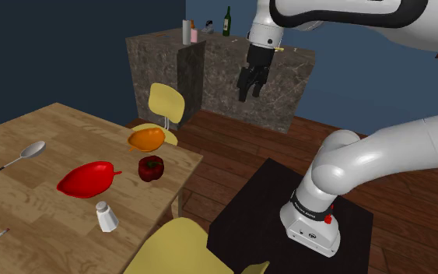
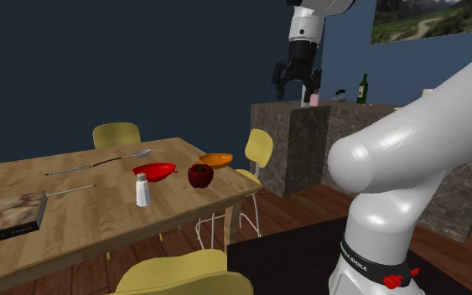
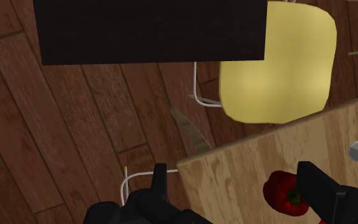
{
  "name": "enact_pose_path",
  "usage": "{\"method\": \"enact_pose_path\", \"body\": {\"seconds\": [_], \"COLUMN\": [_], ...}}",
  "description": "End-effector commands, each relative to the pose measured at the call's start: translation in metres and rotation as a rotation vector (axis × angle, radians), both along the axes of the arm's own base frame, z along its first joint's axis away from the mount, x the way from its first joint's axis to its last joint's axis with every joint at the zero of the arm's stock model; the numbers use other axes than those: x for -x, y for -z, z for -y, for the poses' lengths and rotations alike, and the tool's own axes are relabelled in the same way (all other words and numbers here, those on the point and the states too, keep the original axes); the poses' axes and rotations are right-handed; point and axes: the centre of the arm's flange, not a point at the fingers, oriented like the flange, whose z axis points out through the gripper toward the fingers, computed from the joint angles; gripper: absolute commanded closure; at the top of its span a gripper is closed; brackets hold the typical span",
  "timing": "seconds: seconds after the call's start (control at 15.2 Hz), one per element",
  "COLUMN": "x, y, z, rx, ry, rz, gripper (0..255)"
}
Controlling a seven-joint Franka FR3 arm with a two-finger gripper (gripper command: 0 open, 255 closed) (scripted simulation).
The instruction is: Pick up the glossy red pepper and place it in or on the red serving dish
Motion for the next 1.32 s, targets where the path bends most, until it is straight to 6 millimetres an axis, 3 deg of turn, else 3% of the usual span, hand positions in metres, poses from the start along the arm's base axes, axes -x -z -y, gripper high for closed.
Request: {"method": "enact_pose_path", "body": {"seconds": [0.0,1.25], "x": [0.0,-0.135], "y": [0.0,0.141], "z": [0.0,-0.148], "rx": [0.0,-0.029], "ry": [0.0,-0.074], "rz": [0.0,0.047], "gripper": [0,0]}}
